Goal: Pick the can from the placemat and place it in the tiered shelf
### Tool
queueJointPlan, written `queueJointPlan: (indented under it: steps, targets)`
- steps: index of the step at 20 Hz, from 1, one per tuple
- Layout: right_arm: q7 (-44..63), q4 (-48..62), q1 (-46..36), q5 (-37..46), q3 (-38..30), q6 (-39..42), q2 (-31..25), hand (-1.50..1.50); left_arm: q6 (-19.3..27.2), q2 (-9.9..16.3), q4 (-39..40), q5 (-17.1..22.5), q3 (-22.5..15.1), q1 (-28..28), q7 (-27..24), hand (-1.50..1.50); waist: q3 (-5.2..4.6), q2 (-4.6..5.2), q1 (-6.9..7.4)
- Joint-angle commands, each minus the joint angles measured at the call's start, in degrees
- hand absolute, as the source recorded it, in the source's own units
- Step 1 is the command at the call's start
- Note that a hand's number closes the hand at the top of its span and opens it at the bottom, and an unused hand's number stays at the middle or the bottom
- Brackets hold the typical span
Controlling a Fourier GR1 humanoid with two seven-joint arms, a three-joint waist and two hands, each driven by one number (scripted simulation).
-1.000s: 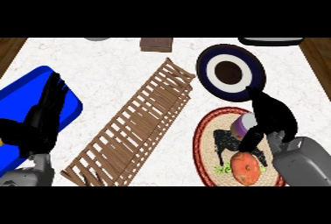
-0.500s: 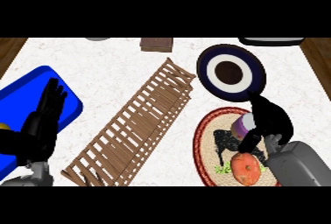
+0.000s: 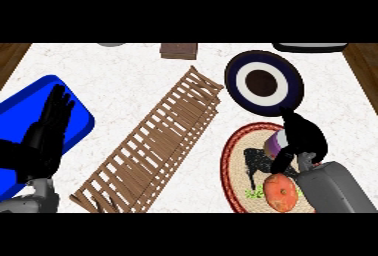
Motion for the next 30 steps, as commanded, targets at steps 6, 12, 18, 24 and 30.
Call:
queueJointPlan:
  steps: [6,12,18,24,30]
  targets:
    - [-8.13,8.49,-1.06,5.85,0.04,0.38,1.72,1.50,0.94,-1.91,1.21,-2.33,-0.05,-2.75,0.48,0.00,0.01,0.04,0.03]
    - [-8.73,7.22,-2.48,12.58,1.44,-1.87,2.53,1.50,1.52,-4.19,-1.67,-4.86,-2.62,1.82,-1.44,0.00,0.01,-0.01,0.12]
    - [-27.39,-6.41,3.42,13.49,26.65,2.08,6.88,1.50,-0.52,-2.64,-0.53,-2.86,-1.90,-0.13,0.27,0.00,0.08,-0.36,1.86]
    - [-32.83,-21.81,12.44,12.40,39.37,4.59,4.79,1.50,-0.59,-1.49,0.23,-1.59,0.82,0.30,0.70,0.00,-0.02,-0.49,-0.85]
    - [-26.28,-46.06,23.27,7.58,41.37,5.74,3.94,1.50,-0.89,-1.70,-0.95,-1.32,0.95,2.46,-0.13,0.00,-0.04,-0.62,-1.47]
